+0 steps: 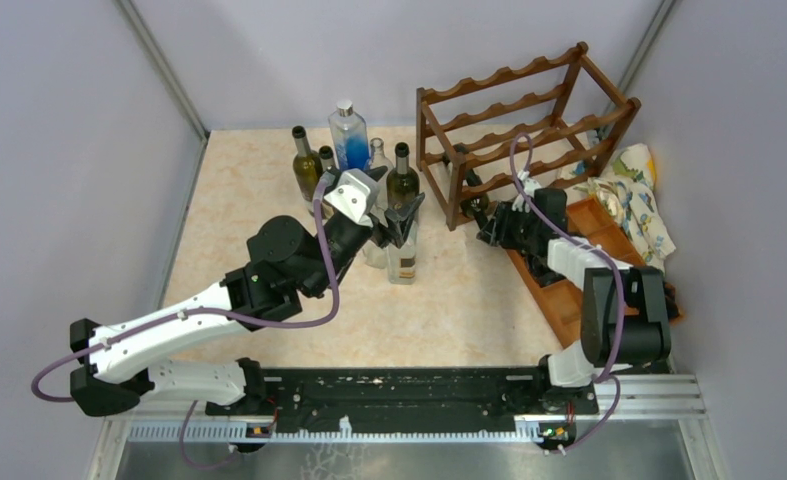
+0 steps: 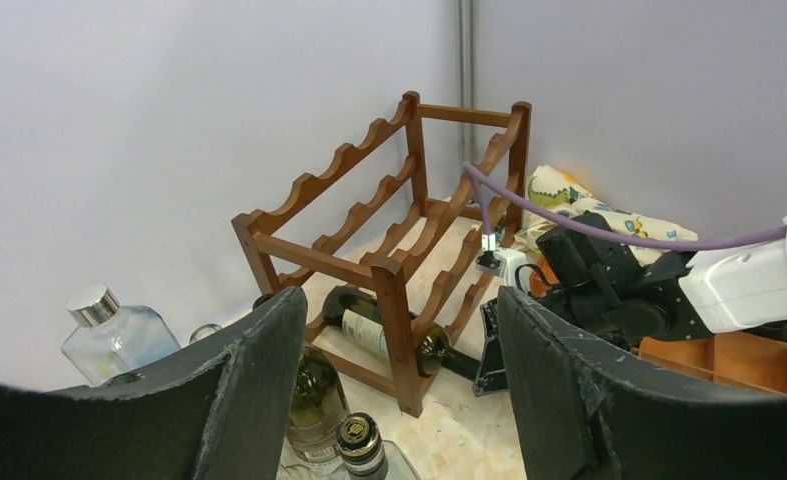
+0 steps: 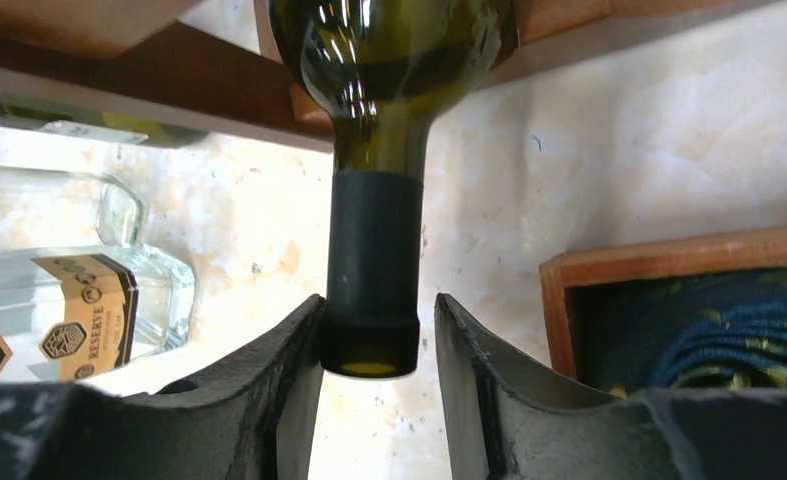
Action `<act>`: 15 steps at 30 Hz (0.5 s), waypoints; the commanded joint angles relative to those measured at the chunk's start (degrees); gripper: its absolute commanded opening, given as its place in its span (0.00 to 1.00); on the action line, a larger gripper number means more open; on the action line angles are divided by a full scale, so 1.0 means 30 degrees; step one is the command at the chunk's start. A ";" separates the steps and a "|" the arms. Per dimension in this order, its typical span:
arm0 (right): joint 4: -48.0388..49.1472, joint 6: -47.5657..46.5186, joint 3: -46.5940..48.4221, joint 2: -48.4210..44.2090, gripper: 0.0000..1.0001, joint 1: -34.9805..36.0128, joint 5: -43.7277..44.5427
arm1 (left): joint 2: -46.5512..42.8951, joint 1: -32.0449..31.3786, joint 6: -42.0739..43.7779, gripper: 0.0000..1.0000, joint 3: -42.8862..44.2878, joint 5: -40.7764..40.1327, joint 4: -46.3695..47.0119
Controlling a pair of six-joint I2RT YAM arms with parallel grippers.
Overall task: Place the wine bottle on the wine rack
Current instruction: Place the wine bottle in the wine rack.
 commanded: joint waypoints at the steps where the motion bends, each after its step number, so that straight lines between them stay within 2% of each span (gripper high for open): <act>1: 0.0356 0.0215 -0.0471 -0.1379 0.42 -0.0079 0.0533 | -0.0293 0.0085 -0.0055 0.76 -0.0227 -0.0187 0.0810; 8: 0.0731 0.0504 -0.0794 -0.1262 0.06 -0.0074 0.0620 | -0.0038 0.0085 -0.0016 0.77 -0.0113 -0.0012 0.0796; 11: 0.0954 0.0858 -0.1083 -0.0906 0.00 -0.0081 0.0407 | -0.0156 0.0085 -0.0127 0.77 -0.0202 -0.0033 0.0769; 15: 0.1041 0.1090 -0.1427 -0.0019 0.00 -0.0065 0.0205 | -0.0397 0.0085 -0.0339 0.76 -0.0420 -0.0150 0.0734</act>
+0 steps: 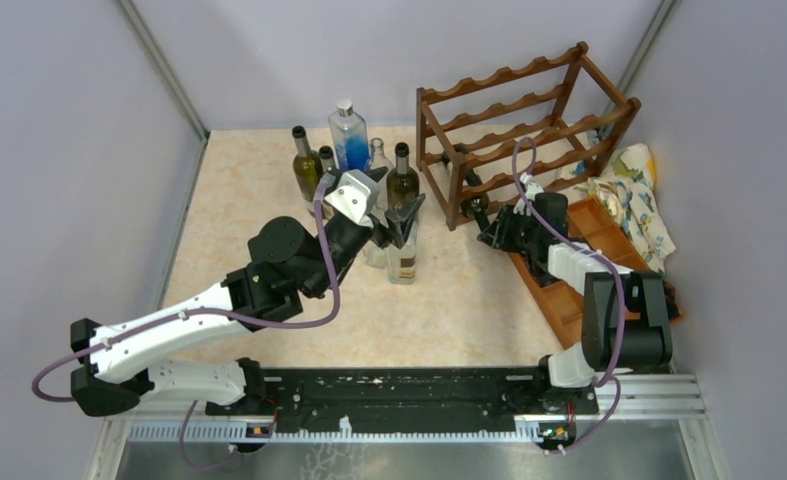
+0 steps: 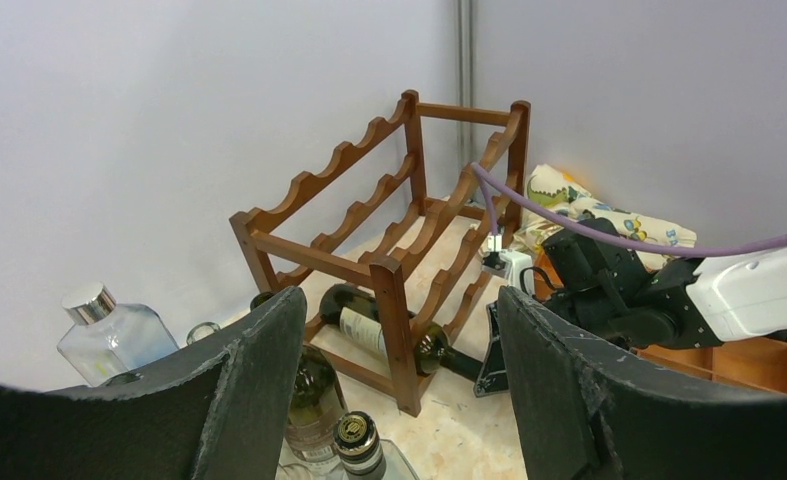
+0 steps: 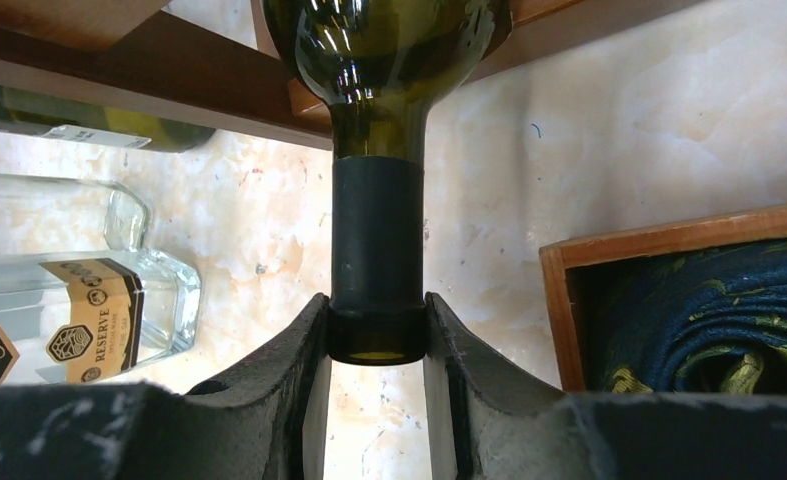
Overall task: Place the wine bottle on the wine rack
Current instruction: Place the wine bottle in the wine rack.
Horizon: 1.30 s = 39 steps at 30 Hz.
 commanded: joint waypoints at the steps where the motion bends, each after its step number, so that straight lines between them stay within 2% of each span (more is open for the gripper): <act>1: 0.0391 0.0317 -0.0446 0.0893 0.00 -0.0065 -0.0145 | -0.0456 0.0085 -0.0355 0.76 -0.0324 -0.0171 0.0456; 10: 0.0443 -0.1175 0.1043 0.2790 0.00 -0.0066 0.0039 | -0.0490 0.0085 -0.0326 0.77 -0.0422 -0.0383 0.0338; 20: 0.0563 -0.3106 0.2737 0.3197 0.00 -0.0066 0.1081 | -0.0152 0.0115 -0.0004 0.77 -0.0145 -0.0479 0.0282; 39: -0.0091 -0.7380 0.2743 0.2280 0.00 0.0154 0.1375 | 0.0791 0.0318 0.0401 0.78 0.0561 0.0054 0.0148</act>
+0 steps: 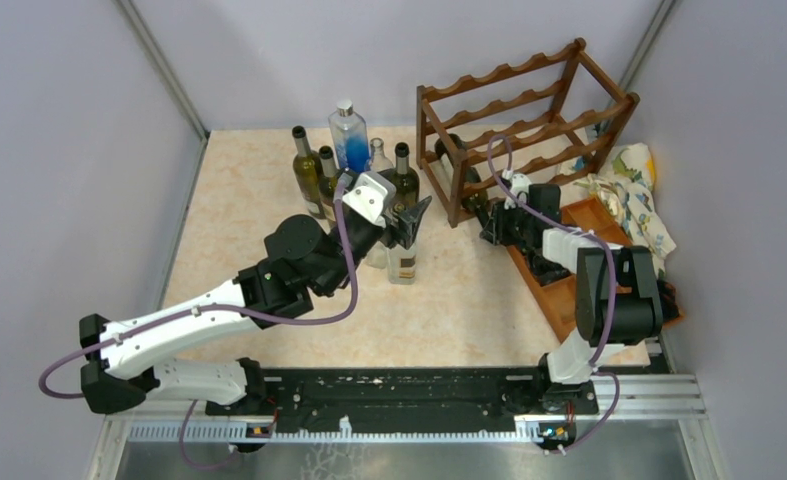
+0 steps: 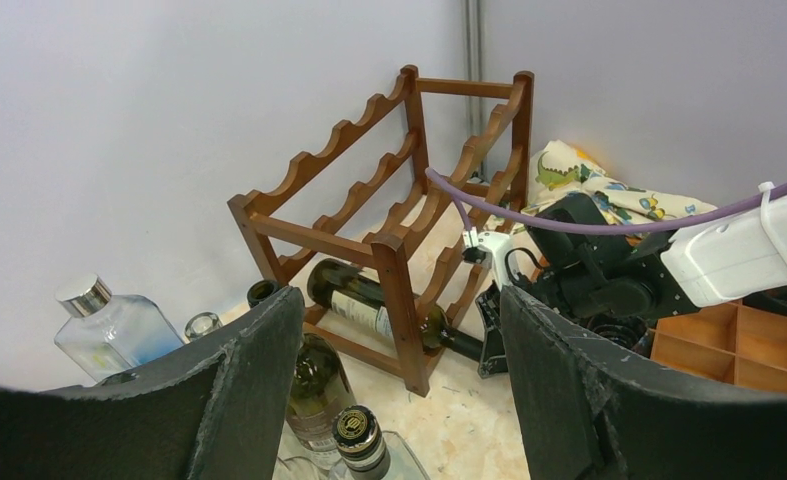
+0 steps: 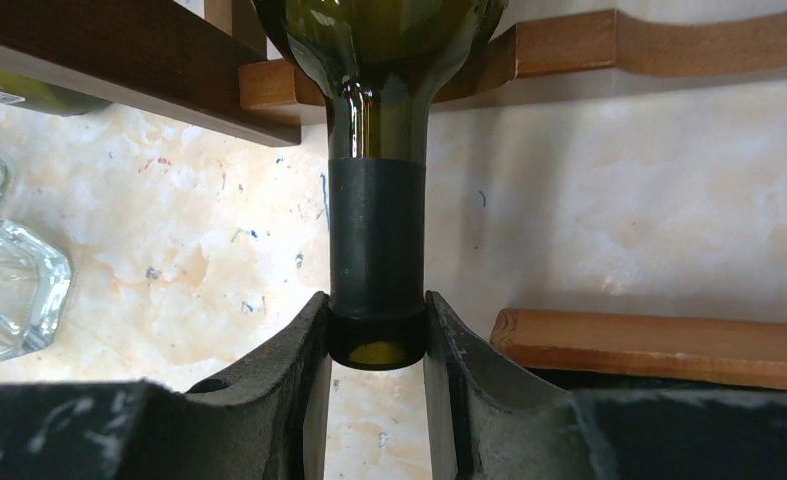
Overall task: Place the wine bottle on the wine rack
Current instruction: Place the wine bottle in the wine rack.
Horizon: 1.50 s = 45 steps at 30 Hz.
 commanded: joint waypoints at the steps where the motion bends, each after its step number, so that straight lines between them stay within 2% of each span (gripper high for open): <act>1: 0.0543 -0.2237 0.0710 -0.0562 0.00 0.0072 0.1045 | 0.0016 0.0112 0.0226 0.78 0.0655 0.0222 0.0178; 8: 0.1082 -0.1929 0.1278 -0.0267 0.00 0.0130 0.1219 | -0.0015 0.0116 0.0095 0.78 0.0541 0.0280 0.0178; 18: 0.2623 0.3159 0.1095 0.0993 0.00 -0.0476 -0.0327 | -0.0580 0.0116 -0.0306 0.78 0.0205 0.0181 0.0068; 30: 0.2609 0.2870 0.1815 0.1437 0.01 -0.0183 0.0866 | -0.0339 0.0116 -0.0344 0.78 0.0218 0.0360 0.0156; 38: 0.2756 0.1960 0.2364 0.1354 0.14 0.0221 0.2136 | -0.0409 0.0101 -0.0433 0.78 0.0141 0.0281 0.0136; 42: 0.2841 0.1812 0.2331 0.1120 0.34 0.0249 0.2461 | -0.0353 0.0116 -0.0442 0.78 0.0158 0.0335 0.0156; 45: 0.2806 0.1825 0.2185 0.1063 0.44 0.0253 0.2393 | -0.0238 0.0116 -0.0450 0.78 0.0216 0.0408 0.0148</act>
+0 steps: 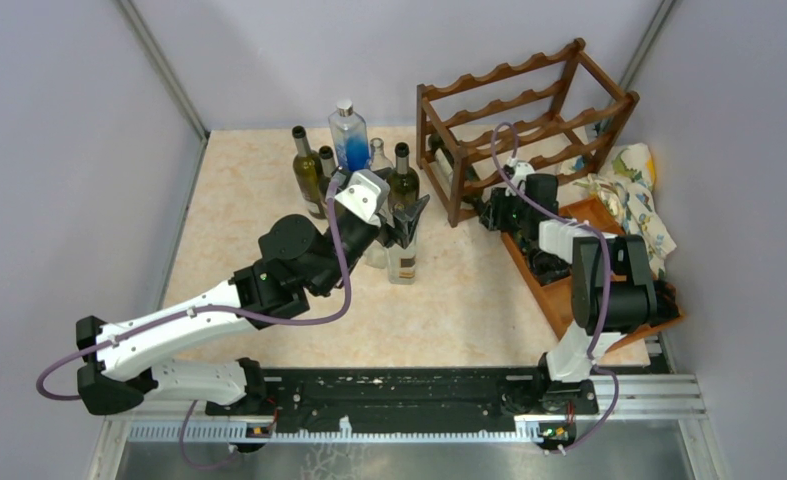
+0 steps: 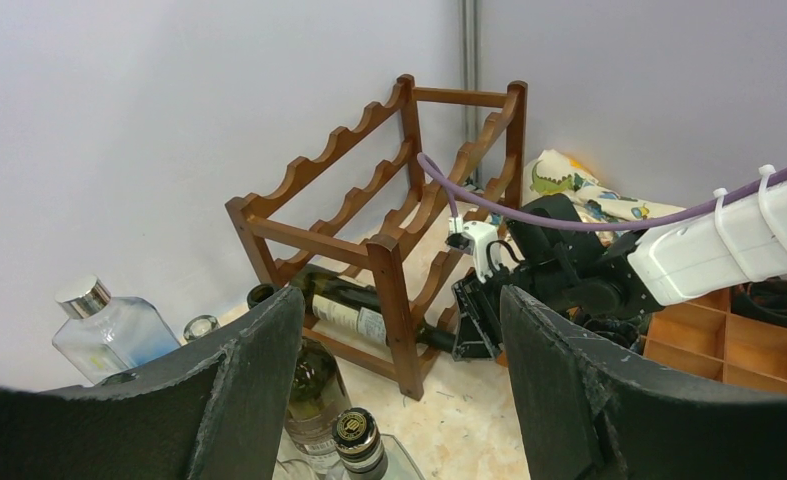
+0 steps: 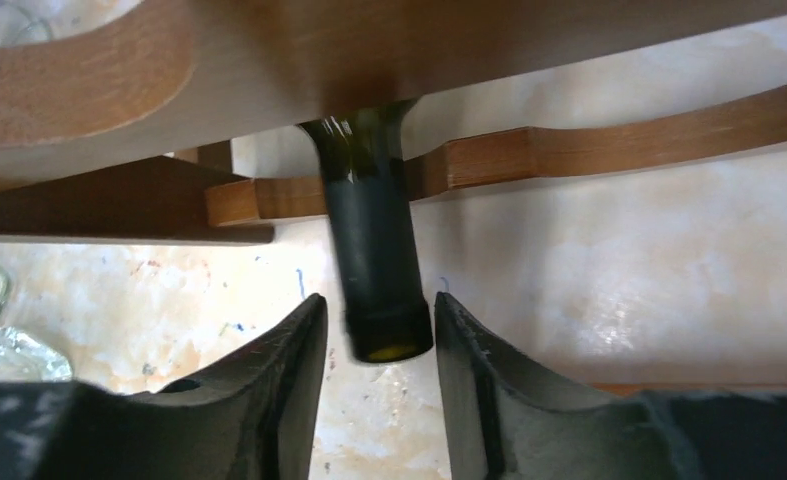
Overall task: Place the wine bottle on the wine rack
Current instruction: Place the wine bottle in the wine rack.
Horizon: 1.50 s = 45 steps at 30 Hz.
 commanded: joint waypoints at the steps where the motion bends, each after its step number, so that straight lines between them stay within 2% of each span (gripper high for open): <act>1: 0.1096 0.0027 0.0776 -0.0320 0.47 -0.0076 0.1222 | 0.0067 0.0101 -0.0206 0.78 0.0223 0.0247 0.0170; 5: 0.0637 -0.0506 0.0684 -0.0630 0.56 -0.0103 0.1082 | 0.0047 0.0101 -0.0220 0.78 0.0271 0.0348 0.0159; 9: -0.0389 -0.1279 0.0742 -0.1371 0.58 -0.0122 0.0894 | -0.0106 0.0101 -0.0322 0.78 0.0219 0.0442 0.0139; 17: -0.3646 -0.3430 0.1146 -0.2971 0.57 -0.0370 0.0486 | -0.0533 0.0101 -0.0432 0.78 0.0019 0.0618 0.0083; 23: -0.3895 -0.4126 0.0343 -0.2982 0.52 -0.0304 -0.0992 | -0.0678 0.0101 -0.0448 0.78 -0.0160 0.0742 0.0103; 31: -0.4861 -0.5007 0.0942 -0.1868 0.32 -0.0107 -0.0737 | -0.1048 0.0101 -0.0630 0.78 -0.0440 0.0730 0.0126; 36: -0.5134 -0.5602 0.0565 -0.1957 0.15 -0.0105 -0.0664 | -0.1312 0.0101 -0.0770 0.78 -0.0836 0.0561 0.0353; 45: -0.3624 -0.4147 0.1284 -0.0258 0.04 0.0268 -0.0052 | -0.1058 0.0101 -0.0479 0.79 -0.0524 0.0531 0.0144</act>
